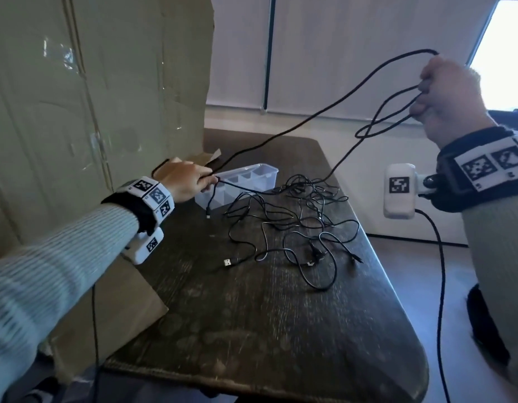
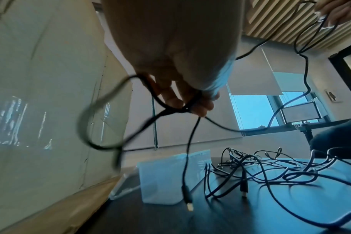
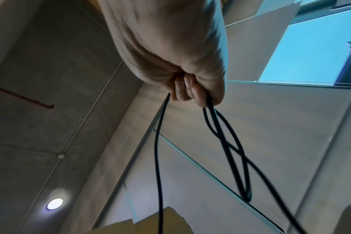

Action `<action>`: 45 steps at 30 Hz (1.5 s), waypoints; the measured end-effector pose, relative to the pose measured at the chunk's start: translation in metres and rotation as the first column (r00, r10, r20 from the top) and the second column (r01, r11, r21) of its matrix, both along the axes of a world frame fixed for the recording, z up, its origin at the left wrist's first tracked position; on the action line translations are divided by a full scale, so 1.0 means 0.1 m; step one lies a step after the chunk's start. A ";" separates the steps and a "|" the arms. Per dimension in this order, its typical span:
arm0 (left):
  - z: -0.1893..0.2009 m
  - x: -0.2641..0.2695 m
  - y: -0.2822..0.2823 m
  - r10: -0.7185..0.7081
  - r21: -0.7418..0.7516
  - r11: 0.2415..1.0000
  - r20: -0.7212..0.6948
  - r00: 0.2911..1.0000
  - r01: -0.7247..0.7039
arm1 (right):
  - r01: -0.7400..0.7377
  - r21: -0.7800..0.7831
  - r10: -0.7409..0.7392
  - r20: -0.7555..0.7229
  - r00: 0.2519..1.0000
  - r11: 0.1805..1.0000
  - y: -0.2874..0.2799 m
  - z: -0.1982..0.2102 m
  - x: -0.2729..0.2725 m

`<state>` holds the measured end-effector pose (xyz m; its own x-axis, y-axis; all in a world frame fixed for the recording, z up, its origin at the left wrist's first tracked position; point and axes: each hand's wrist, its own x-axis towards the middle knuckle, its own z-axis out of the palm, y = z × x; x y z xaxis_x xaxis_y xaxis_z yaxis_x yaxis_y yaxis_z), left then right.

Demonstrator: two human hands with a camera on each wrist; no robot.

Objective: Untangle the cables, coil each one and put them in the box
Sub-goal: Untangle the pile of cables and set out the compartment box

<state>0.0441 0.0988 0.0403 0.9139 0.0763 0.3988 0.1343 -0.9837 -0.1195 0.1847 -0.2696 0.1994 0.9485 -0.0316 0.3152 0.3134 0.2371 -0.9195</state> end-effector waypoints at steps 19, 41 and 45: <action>-0.29 -0.22 0.45 0.370 -0.113 0.892 -0.377 0.849 -0.439 | 0.108 0.167 -0.109 -0.004 0.994 0.980 -0.54 0.17 0.17; 0.36 0.02 -0.44 -0.063 -0.283 0.959 -0.308 0.949 -0.028 | -0.271 -0.317 0.334 0.165 0.928 0.909 0.54 -0.13 -0.41; 0.59 0.03 -0.98 -0.377 -0.761 0.572 0.088 0.922 0.306 | -0.358 -0.445 0.470 0.170 0.866 0.821 0.83 -0.23 -0.60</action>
<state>0.0470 0.0005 0.0997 0.9604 -0.0104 0.2786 -0.2059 -0.7002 0.6836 0.1251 -0.1866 0.1767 0.7230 0.5222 0.4523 0.5069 0.0438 -0.8609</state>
